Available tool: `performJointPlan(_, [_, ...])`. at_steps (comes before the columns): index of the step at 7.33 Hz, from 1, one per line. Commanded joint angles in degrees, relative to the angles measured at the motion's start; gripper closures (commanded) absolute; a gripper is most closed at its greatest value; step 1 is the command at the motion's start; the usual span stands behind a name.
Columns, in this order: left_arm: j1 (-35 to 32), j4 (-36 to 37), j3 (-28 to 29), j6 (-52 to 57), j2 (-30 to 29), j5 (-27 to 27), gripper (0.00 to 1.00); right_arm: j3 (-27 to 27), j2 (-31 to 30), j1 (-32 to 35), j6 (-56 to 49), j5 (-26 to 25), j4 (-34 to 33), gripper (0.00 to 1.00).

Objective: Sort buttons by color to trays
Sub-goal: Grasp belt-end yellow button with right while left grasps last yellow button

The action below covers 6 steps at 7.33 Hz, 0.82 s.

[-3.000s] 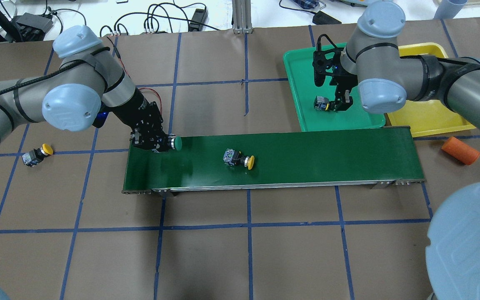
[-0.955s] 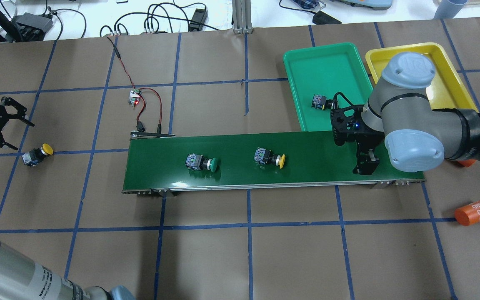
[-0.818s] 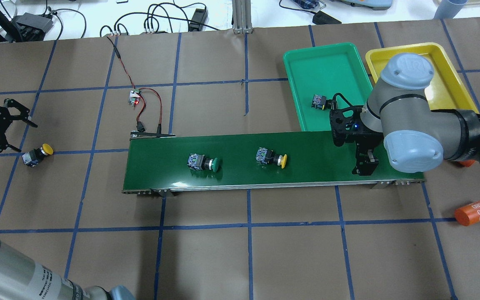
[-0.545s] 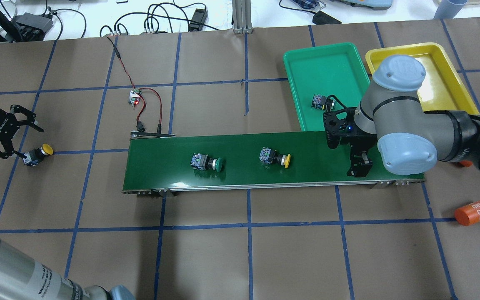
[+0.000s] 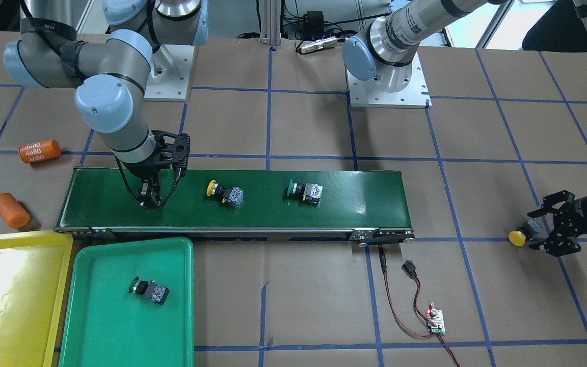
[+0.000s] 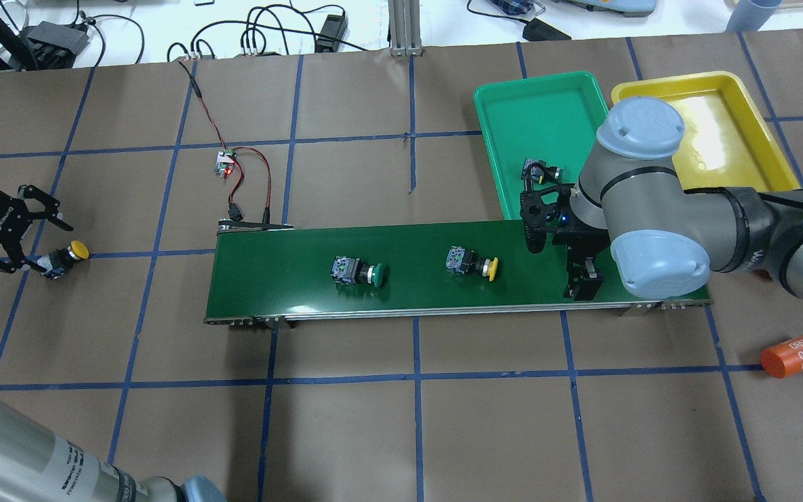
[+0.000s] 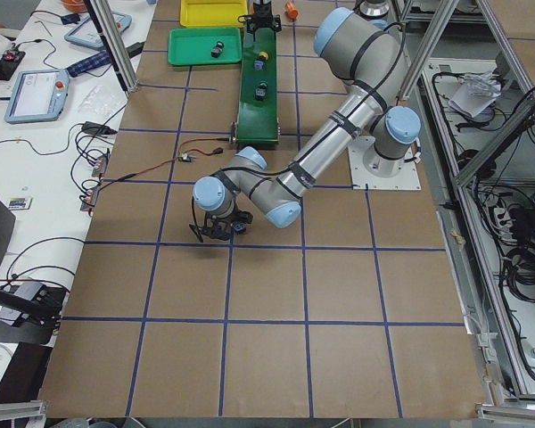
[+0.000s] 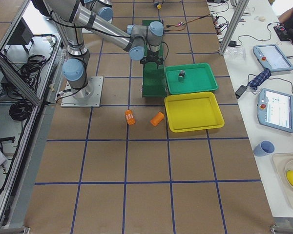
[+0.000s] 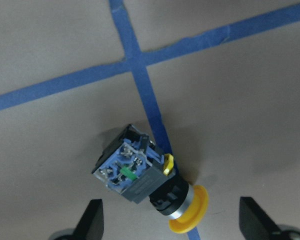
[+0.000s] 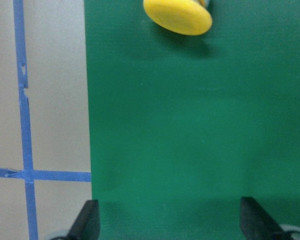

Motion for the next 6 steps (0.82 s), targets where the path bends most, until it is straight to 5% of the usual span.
performJointPlan(1, [1.4,1.3,-0.1,0.3,-1.2,-0.2,0.10,0.0,0.4,0.0,2.2,0.2,-0.1,0.00])
performJointPlan(6, [1.4,1.1,-1.3,-0.3,-1.0,-0.6,0.09,-0.3,1.3,0.0,7.1,0.0,-1.8,0.00])
